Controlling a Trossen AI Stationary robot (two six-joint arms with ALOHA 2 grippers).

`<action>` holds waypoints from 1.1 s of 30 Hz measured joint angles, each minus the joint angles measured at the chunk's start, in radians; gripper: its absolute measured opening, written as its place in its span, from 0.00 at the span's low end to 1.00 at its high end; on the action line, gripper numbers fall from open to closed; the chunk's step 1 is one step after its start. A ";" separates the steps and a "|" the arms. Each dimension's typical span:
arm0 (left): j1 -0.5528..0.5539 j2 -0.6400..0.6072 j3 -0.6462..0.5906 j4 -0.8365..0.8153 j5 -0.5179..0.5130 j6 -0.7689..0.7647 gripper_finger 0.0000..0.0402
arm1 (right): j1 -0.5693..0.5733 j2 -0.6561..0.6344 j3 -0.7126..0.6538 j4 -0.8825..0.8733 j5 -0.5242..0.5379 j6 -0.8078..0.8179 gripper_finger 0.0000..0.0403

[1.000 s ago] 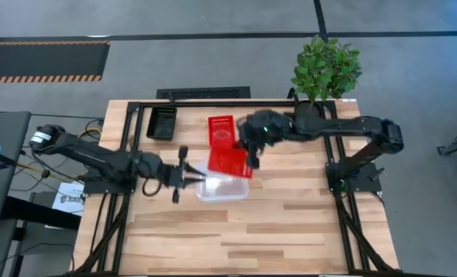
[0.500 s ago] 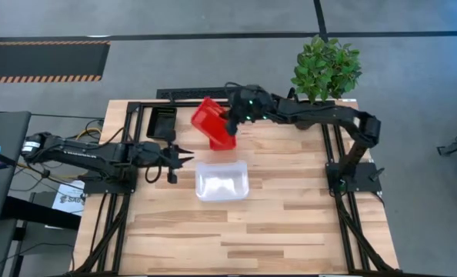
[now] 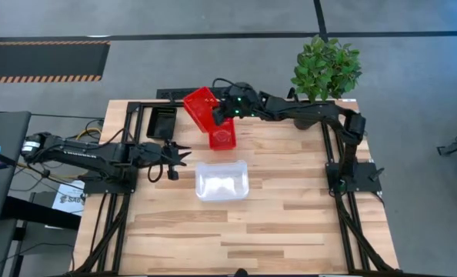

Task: Stack baskets by color
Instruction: Stack the bottom red bin on top of the top red bins

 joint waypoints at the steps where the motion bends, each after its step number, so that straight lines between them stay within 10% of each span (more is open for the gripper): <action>1: 0.000 0.000 0.000 0.000 0.001 -0.002 0.15 | 0.000 -0.002 0.000 -0.012 0.010 0.001 0.01; 9: 0.000 0.000 0.000 0.006 0.004 -0.002 0.15 | -0.014 -0.007 -0.001 -0.105 0.056 0.140 0.01; 20: 0.000 0.000 0.000 0.008 0.005 -0.008 0.15 | 0.050 0.002 -0.002 -0.307 0.426 0.383 0.01; 33: 0.000 0.000 0.000 0.009 0.007 0.001 0.15 | 0.123 0.002 -0.043 -0.360 0.491 0.582 0.01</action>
